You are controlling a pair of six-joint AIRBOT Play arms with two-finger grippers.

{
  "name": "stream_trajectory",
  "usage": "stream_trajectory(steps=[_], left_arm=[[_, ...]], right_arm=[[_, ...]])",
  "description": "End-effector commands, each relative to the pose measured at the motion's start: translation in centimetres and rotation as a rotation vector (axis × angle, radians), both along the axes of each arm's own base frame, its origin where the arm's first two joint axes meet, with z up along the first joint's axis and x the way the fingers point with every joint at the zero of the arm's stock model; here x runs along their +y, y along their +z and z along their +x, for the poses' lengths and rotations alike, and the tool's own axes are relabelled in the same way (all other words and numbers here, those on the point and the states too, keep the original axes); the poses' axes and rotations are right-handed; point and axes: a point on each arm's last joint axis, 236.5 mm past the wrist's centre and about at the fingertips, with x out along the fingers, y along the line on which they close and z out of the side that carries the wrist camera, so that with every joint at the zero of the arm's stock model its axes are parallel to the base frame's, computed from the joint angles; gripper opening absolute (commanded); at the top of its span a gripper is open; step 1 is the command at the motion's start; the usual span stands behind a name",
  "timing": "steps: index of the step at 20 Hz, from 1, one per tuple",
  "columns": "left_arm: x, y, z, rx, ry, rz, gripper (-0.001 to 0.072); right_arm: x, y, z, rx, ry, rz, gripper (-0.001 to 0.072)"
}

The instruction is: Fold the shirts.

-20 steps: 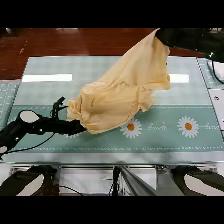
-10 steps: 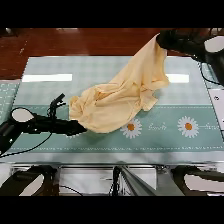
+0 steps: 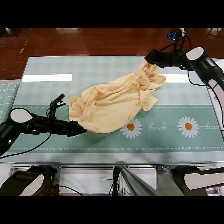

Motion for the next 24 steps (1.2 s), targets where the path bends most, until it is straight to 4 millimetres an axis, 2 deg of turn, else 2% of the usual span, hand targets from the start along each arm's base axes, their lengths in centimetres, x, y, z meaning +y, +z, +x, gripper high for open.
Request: stream_trajectory(steps=[1, 2, 4, 5, 7, 10, 14, 16, 20, 23, 24], left_arm=[[0.0, 0.1, -0.1, 0.001, -0.003, -0.001, 0.0022], [0.0, 0.1, -0.1, 0.001, -0.003, -0.001, 0.0023], [0.0, 0.1, -0.1, 0.002, -0.004, -0.002, 0.0023], [0.0, 0.1, -0.1, 0.002, -0.004, -0.002, 0.0023], [0.0, 0.1, -0.1, 0.002, -0.004, -0.002, 0.0023], [0.0, 0.1, -0.1, 0.003, -0.005, -0.002, 0.0023], [-0.1, 0.1, -0.2, 0.006, -0.008, -0.003, 0.0023], [-0.1, 0.2, -0.7, 0.018, -0.021, -0.008, 0.0023], [-0.2, 0.2, -0.9, 0.025, -0.028, -0.011, 0.0023], [-0.2, 0.2, -0.9, 0.025, -0.028, -0.011, 0.0023], [-0.2, 0.2, -0.9, 0.025, -0.028, -0.011, 0.0023]], right_arm=[[-4.7, 2.3, -0.1, -0.044, -0.055, -0.092, 0.0454], [-7.4, 1.9, -0.5, -0.021, -0.087, -0.148, 0.0454], [-11.9, -1.2, -2.5, 0.111, -0.11, -0.245, 0.0454], [-13.3, -3.0, -3.6, 0.182, -0.098, -0.277, 0.0455], [-14.8, -6.3, -5.5, 0.301, -0.063, -0.315, 0.0459], [-14.9, -10.2, -6.3, 0.387, -0.012, -0.337, 0.0516], [-14.7, -14.1, -6.5, 0.456, 0.0, -0.32, 0.0521], [-14.1, -14.5, -5.3, 0.419, -0.007, -0.288, 0.0521], [-11.7, -13.5, -2.0, 0.293, -0.042, -0.176, 0.052], [-9.6, -14.5, -1.6, 0.285, -0.014, -0.188, 0.0514], [-8.8, -15.0, -1.6, 0.289, 0.0, -0.191, 0.048]])
